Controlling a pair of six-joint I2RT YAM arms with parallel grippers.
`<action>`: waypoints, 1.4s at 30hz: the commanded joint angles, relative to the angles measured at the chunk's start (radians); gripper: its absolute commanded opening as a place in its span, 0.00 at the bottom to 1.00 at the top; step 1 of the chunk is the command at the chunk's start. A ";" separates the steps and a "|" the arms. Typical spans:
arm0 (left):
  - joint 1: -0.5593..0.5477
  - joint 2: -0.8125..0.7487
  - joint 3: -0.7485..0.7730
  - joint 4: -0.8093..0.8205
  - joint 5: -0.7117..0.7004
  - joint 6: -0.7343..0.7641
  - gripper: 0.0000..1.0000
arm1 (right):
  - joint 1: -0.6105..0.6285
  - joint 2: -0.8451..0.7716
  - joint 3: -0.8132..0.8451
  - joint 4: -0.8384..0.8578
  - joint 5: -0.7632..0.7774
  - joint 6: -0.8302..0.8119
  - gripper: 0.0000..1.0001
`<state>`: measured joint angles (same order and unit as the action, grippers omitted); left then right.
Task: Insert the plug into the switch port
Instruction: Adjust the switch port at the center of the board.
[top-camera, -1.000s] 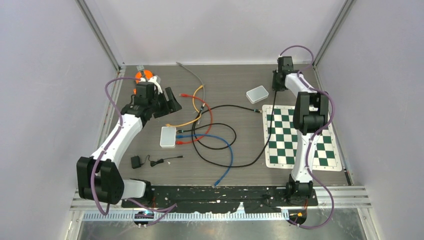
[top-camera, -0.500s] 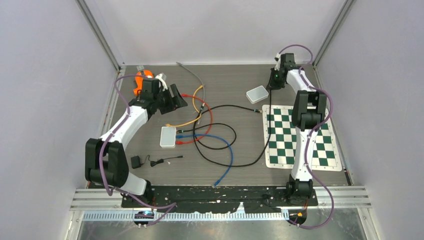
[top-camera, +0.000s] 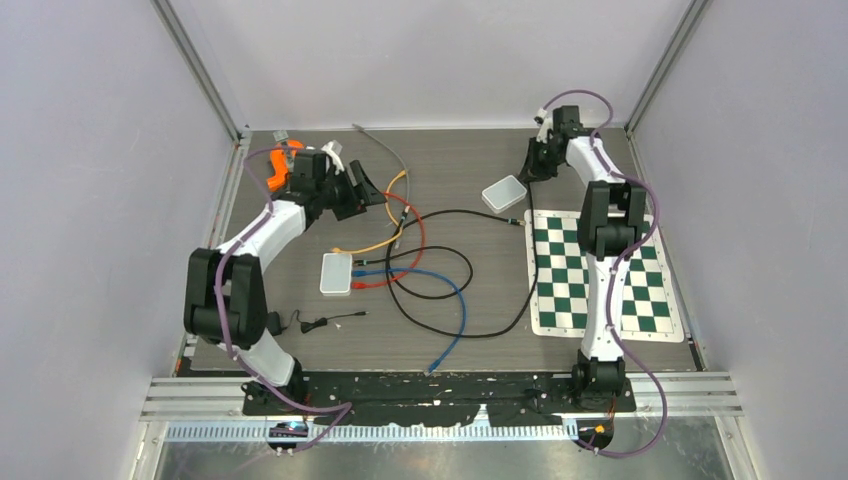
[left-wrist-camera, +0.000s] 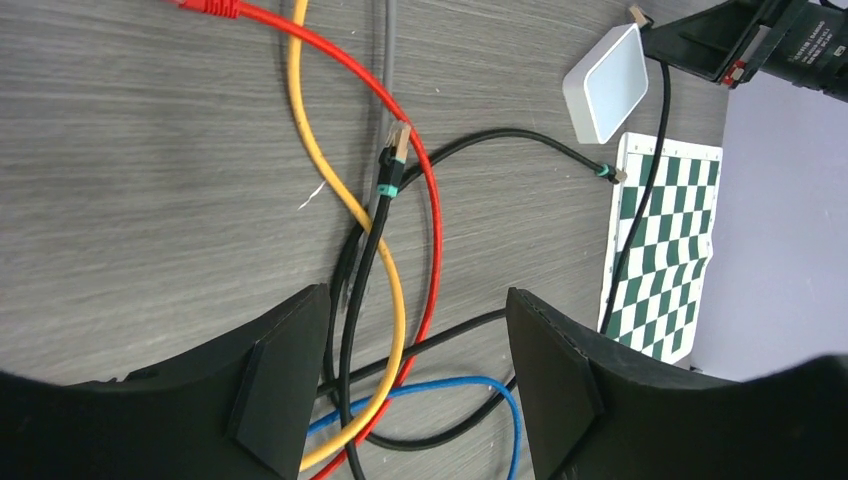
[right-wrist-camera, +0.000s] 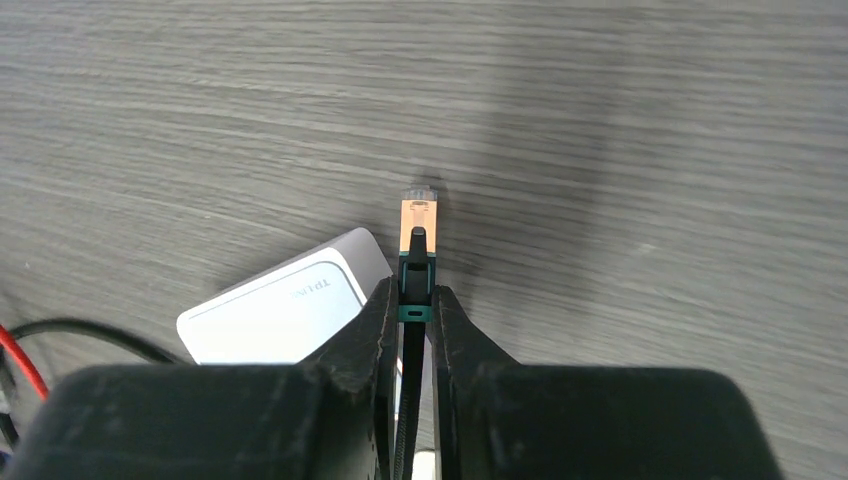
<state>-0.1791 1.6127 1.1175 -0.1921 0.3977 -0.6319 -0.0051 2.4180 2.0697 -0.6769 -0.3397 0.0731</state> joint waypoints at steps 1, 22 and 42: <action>-0.012 0.069 0.089 0.070 0.068 -0.024 0.67 | 0.079 0.023 0.094 -0.081 -0.057 -0.046 0.05; -0.086 0.105 0.161 -0.050 -0.012 0.094 0.67 | 0.138 -0.170 -0.106 -0.029 0.008 0.036 0.05; -0.116 0.145 0.181 -0.014 0.038 0.082 0.67 | 0.108 -0.488 -0.645 0.143 0.140 0.098 0.05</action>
<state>-0.2863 1.7367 1.2472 -0.2420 0.4061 -0.5648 0.0971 2.0209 1.4822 -0.5957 -0.2237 0.1173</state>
